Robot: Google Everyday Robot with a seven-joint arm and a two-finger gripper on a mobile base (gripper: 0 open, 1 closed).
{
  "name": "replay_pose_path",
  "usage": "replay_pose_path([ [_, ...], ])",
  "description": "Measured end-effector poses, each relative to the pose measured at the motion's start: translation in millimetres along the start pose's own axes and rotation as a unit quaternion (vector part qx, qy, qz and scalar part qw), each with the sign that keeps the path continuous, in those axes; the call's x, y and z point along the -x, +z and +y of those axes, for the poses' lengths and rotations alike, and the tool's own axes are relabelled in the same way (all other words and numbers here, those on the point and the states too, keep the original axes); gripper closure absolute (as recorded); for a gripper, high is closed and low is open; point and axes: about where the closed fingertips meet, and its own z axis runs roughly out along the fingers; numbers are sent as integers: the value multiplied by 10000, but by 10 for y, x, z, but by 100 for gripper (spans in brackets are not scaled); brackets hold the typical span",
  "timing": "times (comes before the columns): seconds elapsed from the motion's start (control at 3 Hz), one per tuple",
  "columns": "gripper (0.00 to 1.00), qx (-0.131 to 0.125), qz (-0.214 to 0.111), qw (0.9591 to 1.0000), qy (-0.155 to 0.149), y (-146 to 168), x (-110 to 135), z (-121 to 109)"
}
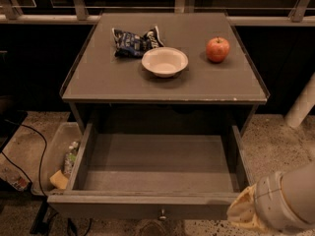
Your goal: Close top drawer
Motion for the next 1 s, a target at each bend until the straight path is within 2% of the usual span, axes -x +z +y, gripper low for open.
replay_pose_path([
  [0.33, 100, 28, -259, 9997, -29, 293, -124, 261],
  [0.67, 100, -13, -357, 9994, 20, 608, -283, 332],
  [1.0, 100, -121, -351, 9993, 41, 841, -366, 242],
])
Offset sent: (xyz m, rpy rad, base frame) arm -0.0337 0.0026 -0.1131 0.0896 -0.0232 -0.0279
